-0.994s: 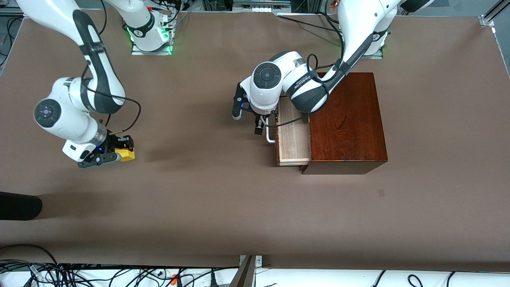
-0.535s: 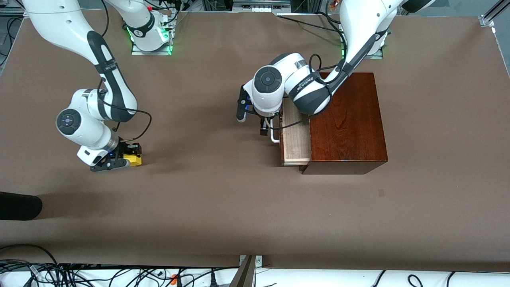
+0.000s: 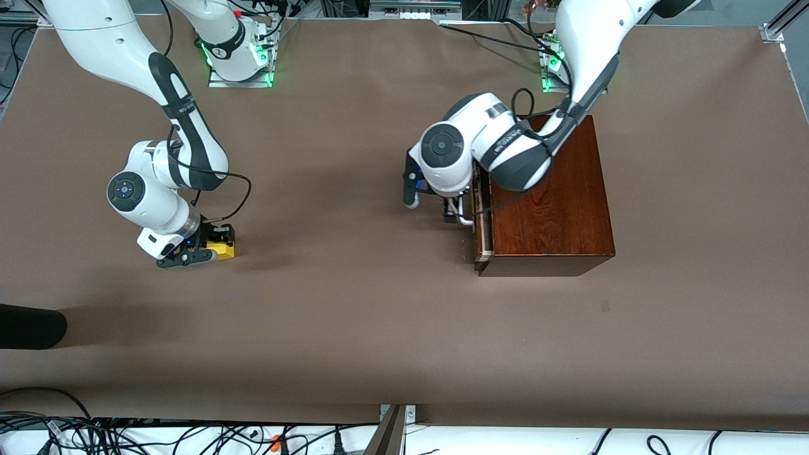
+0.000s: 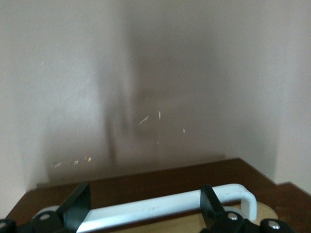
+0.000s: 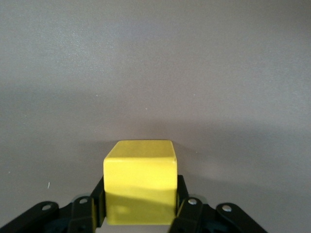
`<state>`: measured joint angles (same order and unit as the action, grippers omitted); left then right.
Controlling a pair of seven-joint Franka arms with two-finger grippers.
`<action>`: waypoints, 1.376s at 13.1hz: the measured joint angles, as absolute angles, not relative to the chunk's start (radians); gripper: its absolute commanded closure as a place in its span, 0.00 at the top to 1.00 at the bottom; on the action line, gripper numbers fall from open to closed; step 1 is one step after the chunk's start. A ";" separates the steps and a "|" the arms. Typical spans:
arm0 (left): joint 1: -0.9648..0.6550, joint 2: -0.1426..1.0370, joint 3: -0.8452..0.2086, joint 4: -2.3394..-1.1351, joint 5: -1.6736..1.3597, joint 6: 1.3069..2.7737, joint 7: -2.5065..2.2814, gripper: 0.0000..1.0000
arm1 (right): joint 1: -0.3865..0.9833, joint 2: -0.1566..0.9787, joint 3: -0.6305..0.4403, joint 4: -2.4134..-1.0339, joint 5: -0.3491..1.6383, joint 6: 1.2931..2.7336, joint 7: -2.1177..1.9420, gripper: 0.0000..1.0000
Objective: Open drawer, take yellow block, close drawer
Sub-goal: 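Set the cube down with the right gripper while the left gripper pushes the drawer, then push the drawer shut with the left gripper and withdraw it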
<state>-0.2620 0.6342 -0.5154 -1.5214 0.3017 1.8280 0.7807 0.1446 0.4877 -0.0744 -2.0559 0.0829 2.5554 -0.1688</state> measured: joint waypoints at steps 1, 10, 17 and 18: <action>-0.257 0.630 -0.512 -1.522 0.302 1.821 0.782 1.00 | 0.145 0.484 -0.074 -2.055 0.083 2.562 -0.169 1.00; -0.242 0.616 -0.509 -1.522 0.306 1.814 0.783 1.00 | 0.108 0.115 -0.045 -1.999 0.083 2.228 -0.183 1.00; -0.232 0.582 -0.503 -1.519 0.316 1.791 0.783 1.00 | 0.106 0.011 -0.036 -1.764 0.083 1.821 -0.119 1.00; -0.232 0.560 -0.508 -1.517 0.316 1.791 0.780 1.00 | 0.105 0.011 -0.039 -1.751 0.083 1.788 -0.115 1.00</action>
<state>-0.2317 0.5603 -0.5080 -1.5166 0.3161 1.7915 0.7797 0.1049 0.0112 -0.0387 -1.7509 0.0826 1.7878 -0.1154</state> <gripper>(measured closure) 0.000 0.000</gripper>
